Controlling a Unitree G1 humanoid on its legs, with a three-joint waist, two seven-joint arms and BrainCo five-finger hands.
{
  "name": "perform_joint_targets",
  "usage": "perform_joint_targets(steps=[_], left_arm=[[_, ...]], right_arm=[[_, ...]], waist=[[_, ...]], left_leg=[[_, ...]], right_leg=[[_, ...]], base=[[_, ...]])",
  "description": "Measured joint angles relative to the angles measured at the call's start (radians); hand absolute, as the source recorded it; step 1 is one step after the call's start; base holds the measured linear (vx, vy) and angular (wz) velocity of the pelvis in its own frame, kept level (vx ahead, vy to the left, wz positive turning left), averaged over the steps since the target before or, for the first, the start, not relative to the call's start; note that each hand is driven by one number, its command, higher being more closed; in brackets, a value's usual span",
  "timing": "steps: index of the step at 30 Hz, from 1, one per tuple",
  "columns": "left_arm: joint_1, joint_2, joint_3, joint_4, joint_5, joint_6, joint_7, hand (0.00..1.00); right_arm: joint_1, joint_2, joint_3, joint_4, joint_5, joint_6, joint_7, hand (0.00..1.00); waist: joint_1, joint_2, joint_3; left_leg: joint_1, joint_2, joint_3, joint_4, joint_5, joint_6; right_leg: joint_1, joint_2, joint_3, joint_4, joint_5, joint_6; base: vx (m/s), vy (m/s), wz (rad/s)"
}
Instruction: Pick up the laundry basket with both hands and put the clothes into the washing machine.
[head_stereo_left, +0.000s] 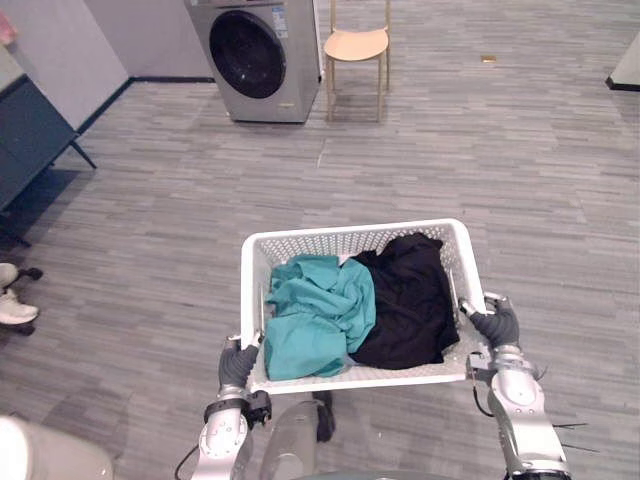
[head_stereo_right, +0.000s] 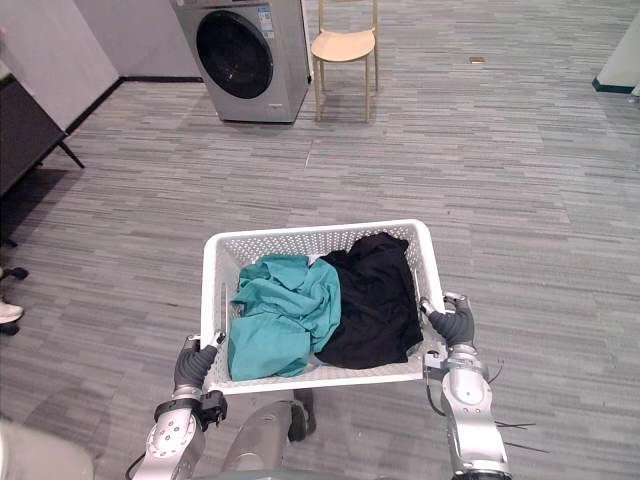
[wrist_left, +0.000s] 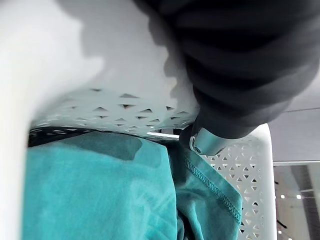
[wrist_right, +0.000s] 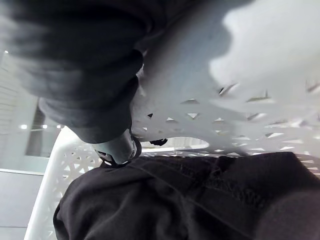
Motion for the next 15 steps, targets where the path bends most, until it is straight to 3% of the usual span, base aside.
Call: perform_joint_targets(steps=[1, 2, 3, 4, 5, 6, 7, 9, 11, 12, 13, 14, 15], left_arm=[[0.000, 0.001, 0.006, 0.003, 0.002, 0.007, -0.001, 1.00], [-0.004, 0.023, -0.003, 0.030, 0.009, 0.009, -0.003, 1.00], [0.003, 0.029, -0.013, 0.041, 0.009, 0.009, -0.003, 1.00], [0.017, 0.024, -0.015, 0.041, 0.008, 0.007, -0.002, 1.00], [-0.005, 0.067, -0.012, 0.067, 0.008, 0.008, -0.002, 1.00], [-0.023, 0.086, -0.012, 0.084, 0.008, 0.012, -0.001, 1.00], [-0.023, 0.087, -0.011, 0.089, 0.008, 0.014, 0.000, 1.00], [-0.024, 0.090, -0.012, 0.097, 0.008, 0.014, 0.001, 1.00], [-0.037, 0.092, -0.012, 0.099, 0.007, 0.012, 0.001, 1.00], [-0.070, 0.097, -0.012, 0.112, 0.008, 0.012, -0.001, 1.00], [-0.081, 0.100, -0.012, 0.121, 0.008, 0.011, -0.002, 1.00], [-0.105, 0.107, -0.015, 0.145, 0.009, 0.011, -0.002, 1.00], [-0.114, 0.113, -0.021, 0.153, 0.010, 0.011, -0.001, 1.00]], right_arm=[[-0.016, 0.010, 0.000, 0.022, -0.001, 0.007, 0.003, 1.00], [-0.001, 0.030, -0.002, 0.041, -0.004, 0.014, 0.001, 1.00], [0.018, 0.024, -0.006, 0.040, -0.005, 0.014, 0.003, 1.00], [0.025, 0.027, -0.005, 0.040, -0.010, 0.013, 0.004, 1.00], [0.033, 0.063, -0.007, 0.047, -0.012, 0.014, 0.002, 1.00], [0.031, 0.070, -0.004, 0.055, -0.019, 0.014, 0.003, 1.00], [0.029, 0.068, 0.000, 0.062, -0.024, 0.015, 0.003, 1.00], [0.034, 0.070, 0.002, 0.065, -0.032, 0.015, 0.003, 1.00], [0.030, 0.066, 0.001, 0.064, -0.032, 0.014, 0.003, 1.00], [0.025, 0.060, -0.001, 0.063, -0.030, 0.014, 0.003, 1.00], [0.025, 0.059, -0.002, 0.063, -0.030, 0.014, 0.003, 1.00], [0.026, 0.058, -0.006, 0.063, -0.030, 0.014, 0.003, 1.00], [0.027, 0.058, -0.007, 0.062, -0.030, 0.014, 0.002, 1.00]], waist=[[0.009, 0.000, 0.004], [0.018, -0.028, -0.001], [0.017, -0.049, -0.006], [0.021, -0.049, -0.013], [-0.003, -0.112, -0.022], [-0.013, -0.127, -0.022], [-0.020, -0.118, -0.019], [-0.055, -0.064, -0.014], [-0.064, -0.040, -0.006], [-0.085, -0.019, 0.001], [-0.093, -0.020, 0.001], [-0.115, -0.037, -0.001], [-0.127, -0.053, -0.002]], left_leg=[[-0.039, 0.022, -0.001, 0.125, -0.032, 0.028], [-0.077, -0.003, 0.014, 0.226, -0.078, -0.023], [-0.022, -0.044, 0.022, 0.095, -0.052, -0.030], [0.042, -0.058, 0.027, 0.033, -0.117, 0.028], [0.084, -0.111, 0.040, 0.041, -0.196, 0.046], [0.141, -0.142, 0.043, 0.043, -0.249, 0.029], [0.182, -0.144, 0.044, 0.029, -0.263, 0.031], [0.365, -0.143, 0.045, -0.104, -0.281, 0.020], [0.449, -0.141, 0.041, -0.176, -0.280, 0.007], [0.545, -0.135, 0.029, -0.241, -0.287, -0.028], [0.575, -0.139, 0.024, -0.261, -0.293, -0.039], [0.643, -0.163, -0.007, -0.299, -0.309, -0.067], [0.669, -0.181, -0.026, -0.315, -0.316, -0.080]], right_leg=[[0.007, 0.007, 0.027, 0.026, 0.024, 0.002], [-0.002, -0.008, 0.038, 0.138, 0.036, 0.007], [-0.053, -0.046, 0.039, 0.314, 0.034, 0.037], [-0.122, -0.062, 0.046, 0.535, 0.059, 0.094], [-0.235, -0.143, 0.060, 0.805, 0.134, 0.154], [-0.351, -0.201, 0.028, 1.006, 0.101, 0.092], [-0.392, -0.210, 0.016, 1.048, 0.065, 0.046], [-0.531, -0.188, -0.070, 0.997, -0.042, -0.011], [-0.597, -0.139, -0.120, 0.876, -0.070, -0.037], [-0.650, -0.056, -0.161, 0.508, -0.020, -0.061], [-0.664, -0.034, -0.161, 0.381, 0.034, -0.057], [-0.695, -0.015, -0.144, 0.185, 0.140, -0.046], [-0.717, -0.012, -0.127, 0.139, 0.172, -0.037]], base=[[0.76, 0.242, -0.05], [0.55, 0.206, -0.16], [0.61, 0.269, -0.26], [0.58, 0.254, -0.05], [0.73, 0.254, -0.04], [0.79, 0.207, 0.05], [0.69, 0.164, -0.21], [0.65, 0.152, -0.21], [0.84, 0.127, -0.13], [0.83, 0.079, 0.05], [0.72, 0.018, 0.39], [0.61, -0.008, 0.50], [0.76, -0.043, 0.73]])
